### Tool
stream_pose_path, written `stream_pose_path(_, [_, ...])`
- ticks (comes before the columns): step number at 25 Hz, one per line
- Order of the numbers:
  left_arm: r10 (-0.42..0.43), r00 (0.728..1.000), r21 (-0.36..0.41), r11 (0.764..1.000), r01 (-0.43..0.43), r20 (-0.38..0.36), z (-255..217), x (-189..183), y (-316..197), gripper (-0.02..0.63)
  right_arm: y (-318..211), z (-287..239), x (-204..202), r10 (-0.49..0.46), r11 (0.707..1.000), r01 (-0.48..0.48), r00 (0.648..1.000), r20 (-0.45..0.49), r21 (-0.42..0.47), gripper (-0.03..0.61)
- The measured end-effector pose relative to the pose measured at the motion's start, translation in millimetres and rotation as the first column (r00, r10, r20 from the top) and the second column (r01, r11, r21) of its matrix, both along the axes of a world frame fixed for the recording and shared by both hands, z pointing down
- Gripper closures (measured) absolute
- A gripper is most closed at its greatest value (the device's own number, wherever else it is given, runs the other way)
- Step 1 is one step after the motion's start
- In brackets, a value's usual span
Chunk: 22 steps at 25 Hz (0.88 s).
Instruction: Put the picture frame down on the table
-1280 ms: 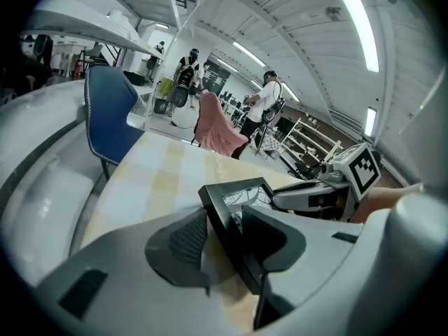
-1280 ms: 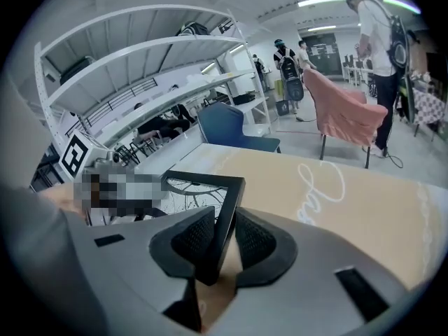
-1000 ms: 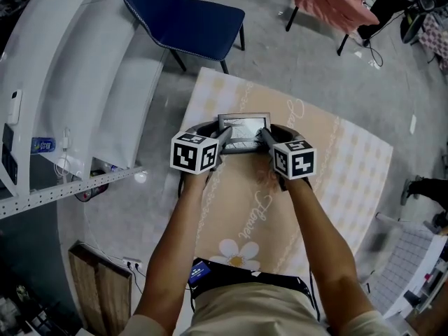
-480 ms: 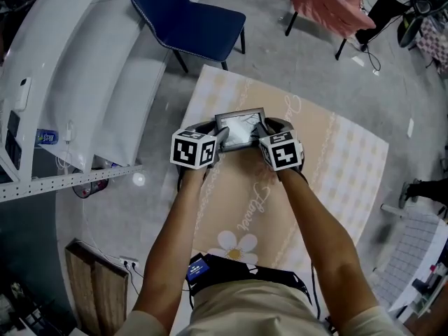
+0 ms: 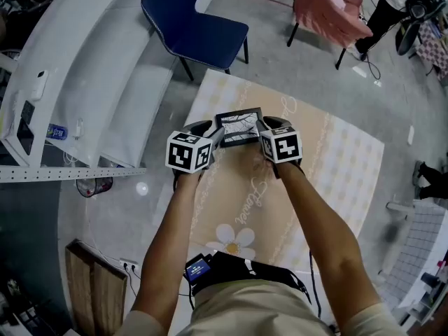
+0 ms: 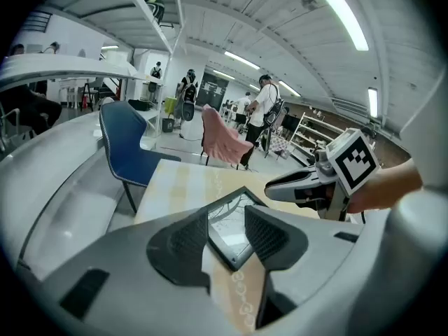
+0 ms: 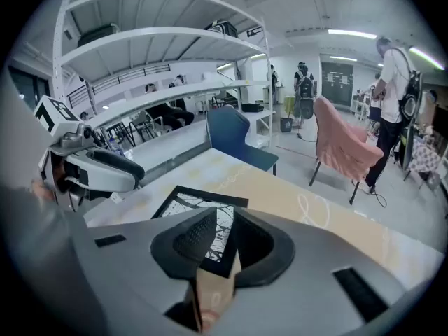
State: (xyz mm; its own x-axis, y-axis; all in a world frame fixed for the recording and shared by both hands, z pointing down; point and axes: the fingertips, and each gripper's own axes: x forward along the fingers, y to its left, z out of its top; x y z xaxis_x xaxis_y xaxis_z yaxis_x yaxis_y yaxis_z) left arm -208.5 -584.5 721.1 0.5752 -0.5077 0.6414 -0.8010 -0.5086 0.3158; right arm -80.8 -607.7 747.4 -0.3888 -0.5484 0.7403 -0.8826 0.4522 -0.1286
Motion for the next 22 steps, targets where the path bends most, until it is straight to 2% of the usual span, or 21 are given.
stream_pose_path(8, [0.007,0.994,0.138,0.990,0.008,-0.106,-99,-35,66,0.448,63,-100,-40,-0.020,0.992,0.005,0.993,0.118,0.128,0.515])
stream_pose_path(12, [0.023,0.985,0.213,0.977,0.014,-0.169,-161,-12,78,0.465,72,-165,-18,-0.055,0.979,0.014,0.978,0.200,0.203,0.531])
stream_pose_path(17, [0.059,0.979,0.327,0.945,0.009,-0.196,-217,20,117,0.492,111,-234,19,-0.125,0.951,0.041,0.959,0.256,0.307,0.549])
stream_pose_path(22, [0.099,0.974,0.429,0.903,-0.003,-0.203,-283,59,170,0.576,164,-315,67,-0.180,0.908,0.038,0.935,0.305,0.417,0.571])
